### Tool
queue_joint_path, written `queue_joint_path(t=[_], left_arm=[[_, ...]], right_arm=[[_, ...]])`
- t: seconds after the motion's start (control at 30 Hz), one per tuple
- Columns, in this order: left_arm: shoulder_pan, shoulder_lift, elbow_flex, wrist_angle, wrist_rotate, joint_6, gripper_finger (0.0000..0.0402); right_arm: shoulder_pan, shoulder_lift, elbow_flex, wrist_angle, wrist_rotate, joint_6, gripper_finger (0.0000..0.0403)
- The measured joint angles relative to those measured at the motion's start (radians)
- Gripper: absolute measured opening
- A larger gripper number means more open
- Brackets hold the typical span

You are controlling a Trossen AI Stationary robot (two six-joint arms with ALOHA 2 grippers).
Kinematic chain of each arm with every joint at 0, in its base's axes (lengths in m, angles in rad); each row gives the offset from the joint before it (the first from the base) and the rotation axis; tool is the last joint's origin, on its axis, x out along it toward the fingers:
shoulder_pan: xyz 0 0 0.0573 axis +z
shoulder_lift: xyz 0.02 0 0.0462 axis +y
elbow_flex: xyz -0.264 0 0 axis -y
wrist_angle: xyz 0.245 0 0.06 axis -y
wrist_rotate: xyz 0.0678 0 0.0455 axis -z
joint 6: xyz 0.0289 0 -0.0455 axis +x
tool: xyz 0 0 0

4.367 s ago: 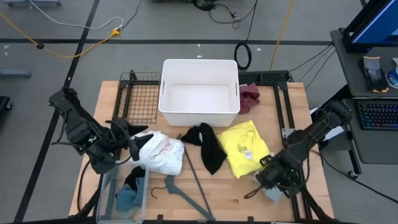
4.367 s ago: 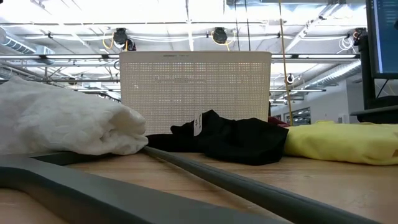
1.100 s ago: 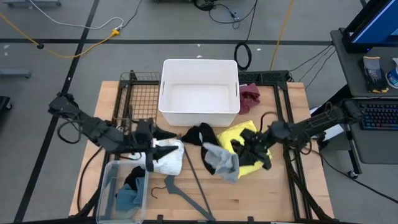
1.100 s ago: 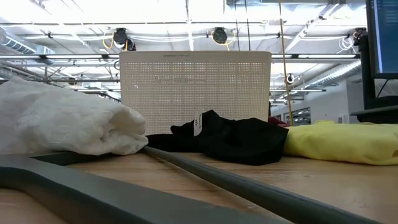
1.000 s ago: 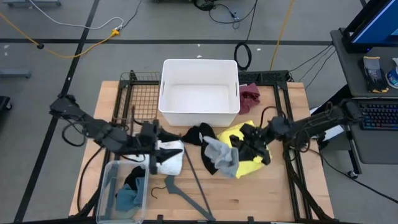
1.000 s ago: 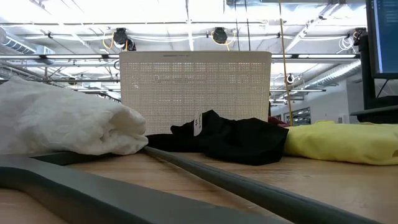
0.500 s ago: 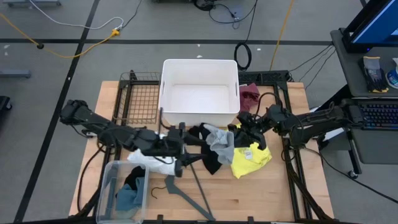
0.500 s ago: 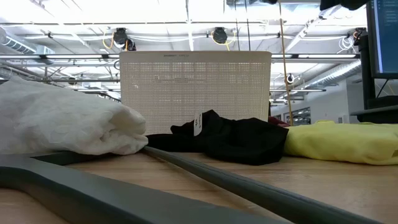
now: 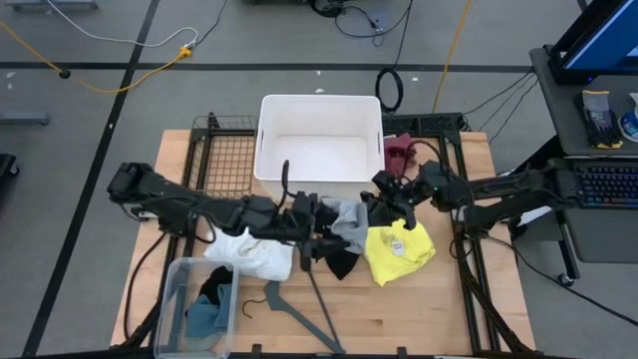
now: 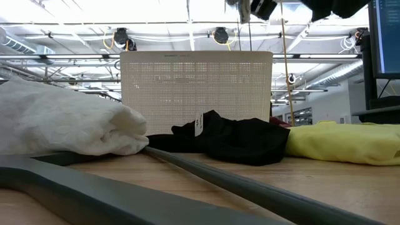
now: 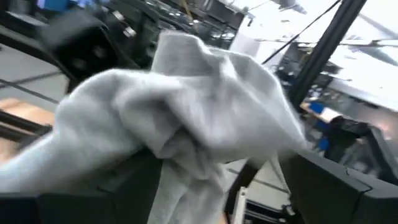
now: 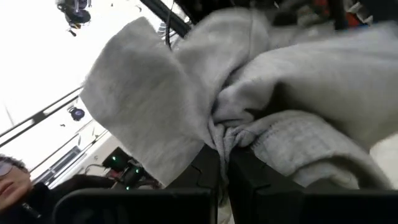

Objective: Pick & Place Cloths
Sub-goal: Put the gray underwear into the black wire basket

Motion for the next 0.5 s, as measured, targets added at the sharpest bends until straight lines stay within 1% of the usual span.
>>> queue_joint_path(t=[0.1, 0.2, 0.27, 0.43, 0.5], left_arm=[[0.016, 0.025, 0.000, 0.039, 0.047, -0.034, 0.0335], [0.029, 0.042, 0.000, 0.080, 0.073, -0.043, 0.0337], [0.038, 0.041, 0.000, 0.077, 0.083, -0.045, 0.0335], [0.058, 0.043, 0.000, 0.106, 0.131, -0.052, 0.0317], [0.060, 0.043, 0.000, 0.110, 0.133, -0.052, 0.0306]], right_arm=[[-0.030, 0.032, -0.001, 0.077, -0.048, 0.039, 0.0002], [-0.050, 0.057, -0.001, 0.139, -0.086, 0.075, 0.0002], [-0.057, 0.077, -0.002, 0.165, -0.097, 0.087, 0.0002], [-0.070, 0.110, -0.002, 0.208, -0.101, 0.100, 0.0002], [-0.076, 0.122, -0.001, 0.237, -0.108, 0.122, 0.0002]])
